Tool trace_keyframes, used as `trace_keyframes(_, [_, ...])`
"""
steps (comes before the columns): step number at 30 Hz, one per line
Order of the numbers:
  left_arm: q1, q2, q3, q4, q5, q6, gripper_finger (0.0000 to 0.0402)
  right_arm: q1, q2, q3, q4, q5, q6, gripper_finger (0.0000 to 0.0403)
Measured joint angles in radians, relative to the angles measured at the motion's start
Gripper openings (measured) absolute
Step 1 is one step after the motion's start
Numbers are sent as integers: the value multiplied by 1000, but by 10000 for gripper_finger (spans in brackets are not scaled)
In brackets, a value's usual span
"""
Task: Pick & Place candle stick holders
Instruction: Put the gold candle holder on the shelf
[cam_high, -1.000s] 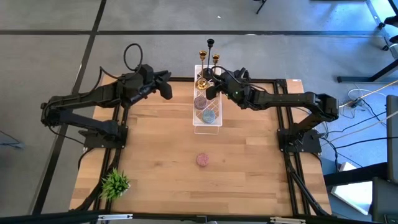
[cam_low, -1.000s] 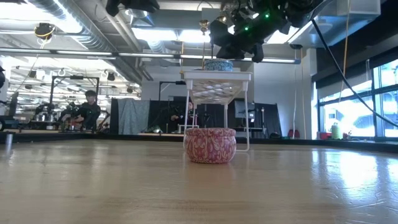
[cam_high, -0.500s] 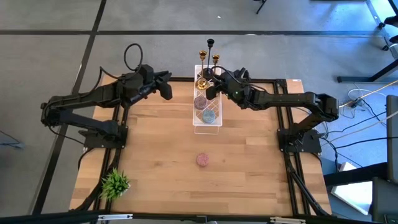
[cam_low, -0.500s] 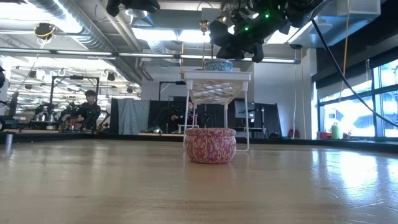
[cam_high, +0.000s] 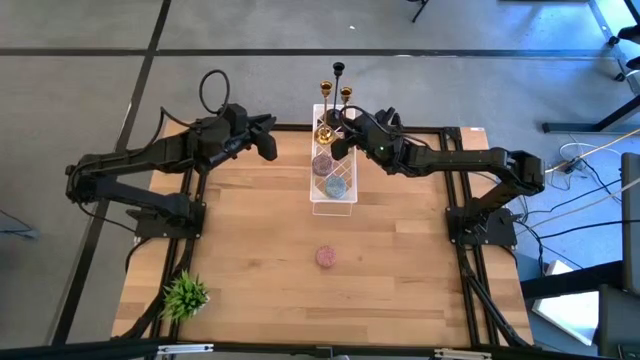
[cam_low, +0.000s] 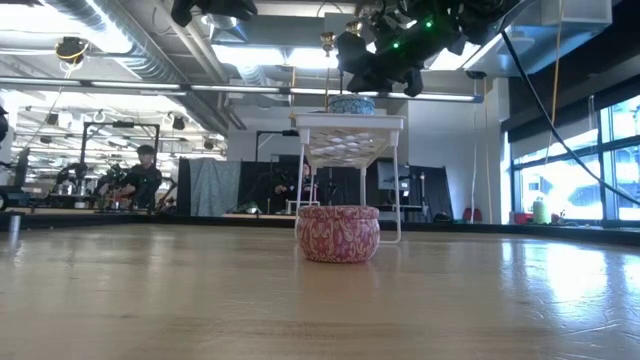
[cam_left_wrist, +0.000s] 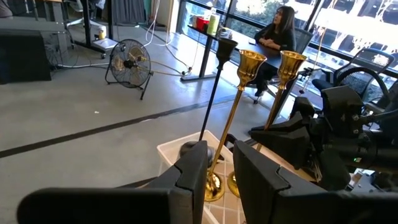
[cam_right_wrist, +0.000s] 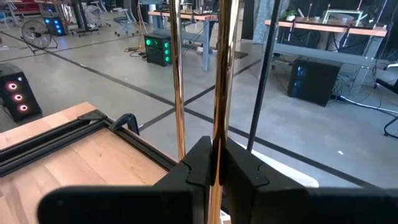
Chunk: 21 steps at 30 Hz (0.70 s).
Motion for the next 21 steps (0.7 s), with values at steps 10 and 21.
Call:
trace_keyframes(10, [0,0,0,-2,20,-15,74,1,48,3,49,-4,5,33])
trace_keyframes(21, [0,0,0,-30,27,-23,74,8,57,2,76,-7,-20,33])
